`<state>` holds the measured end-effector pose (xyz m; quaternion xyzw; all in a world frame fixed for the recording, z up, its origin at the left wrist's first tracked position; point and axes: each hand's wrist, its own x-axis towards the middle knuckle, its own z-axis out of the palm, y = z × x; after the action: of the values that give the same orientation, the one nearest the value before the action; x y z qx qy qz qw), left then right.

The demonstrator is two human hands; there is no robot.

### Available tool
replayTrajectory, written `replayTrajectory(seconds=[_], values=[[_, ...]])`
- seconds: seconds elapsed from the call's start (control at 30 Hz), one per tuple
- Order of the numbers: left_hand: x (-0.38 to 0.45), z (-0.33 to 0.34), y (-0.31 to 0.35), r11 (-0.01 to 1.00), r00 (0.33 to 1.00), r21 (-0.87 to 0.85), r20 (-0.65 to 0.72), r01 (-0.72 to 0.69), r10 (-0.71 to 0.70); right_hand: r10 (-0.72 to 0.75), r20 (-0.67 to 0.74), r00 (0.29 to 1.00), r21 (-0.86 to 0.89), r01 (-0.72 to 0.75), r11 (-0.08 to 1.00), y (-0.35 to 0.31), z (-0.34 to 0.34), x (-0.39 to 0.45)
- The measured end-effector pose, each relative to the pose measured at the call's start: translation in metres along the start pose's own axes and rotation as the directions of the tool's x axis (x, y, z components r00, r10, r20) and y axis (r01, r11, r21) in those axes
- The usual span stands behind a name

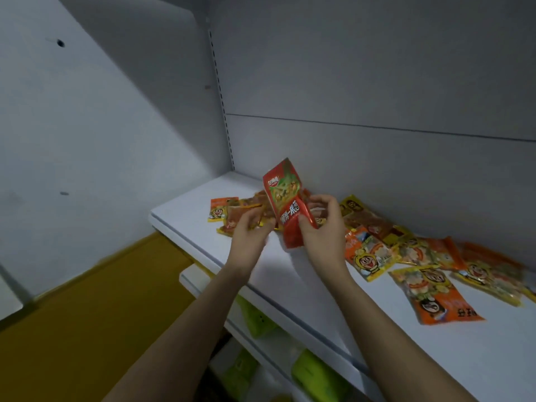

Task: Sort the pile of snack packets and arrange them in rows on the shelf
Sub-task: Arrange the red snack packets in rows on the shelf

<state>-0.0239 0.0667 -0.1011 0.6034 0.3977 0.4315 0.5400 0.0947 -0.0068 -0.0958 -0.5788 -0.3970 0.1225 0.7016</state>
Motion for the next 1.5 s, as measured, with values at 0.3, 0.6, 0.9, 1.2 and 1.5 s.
replayTrajectory(seconds=[0.3,0.6,0.9,1.2,1.5], values=[[0.019,0.008,0.021,0.984,0.962,-0.174,0.273,0.041,0.008,-0.268,0.271,0.924,-0.256,0.337,0.906,0.027,0.012,-0.001],[0.053,-0.067,0.001,0.98,0.994,-0.177,-0.048,0.092,-0.101,0.272,0.271,0.924,-0.121,-0.247,0.961,0.002,0.066,0.047],[0.082,-0.167,-0.012,0.999,0.953,-0.037,-0.302,-0.034,0.021,0.129,0.483,0.866,-0.28,0.014,0.96,0.008,0.178,0.025],[0.171,-0.234,0.008,0.984,0.987,0.1,-0.044,-0.15,0.155,0.365,0.377,0.851,-0.008,-0.391,0.92,0.017,0.264,0.082],[0.244,-0.216,-0.043,0.985,0.969,-0.171,0.248,0.034,0.009,0.344,0.254,0.904,-0.311,-0.26,0.914,0.037,0.247,0.112]])
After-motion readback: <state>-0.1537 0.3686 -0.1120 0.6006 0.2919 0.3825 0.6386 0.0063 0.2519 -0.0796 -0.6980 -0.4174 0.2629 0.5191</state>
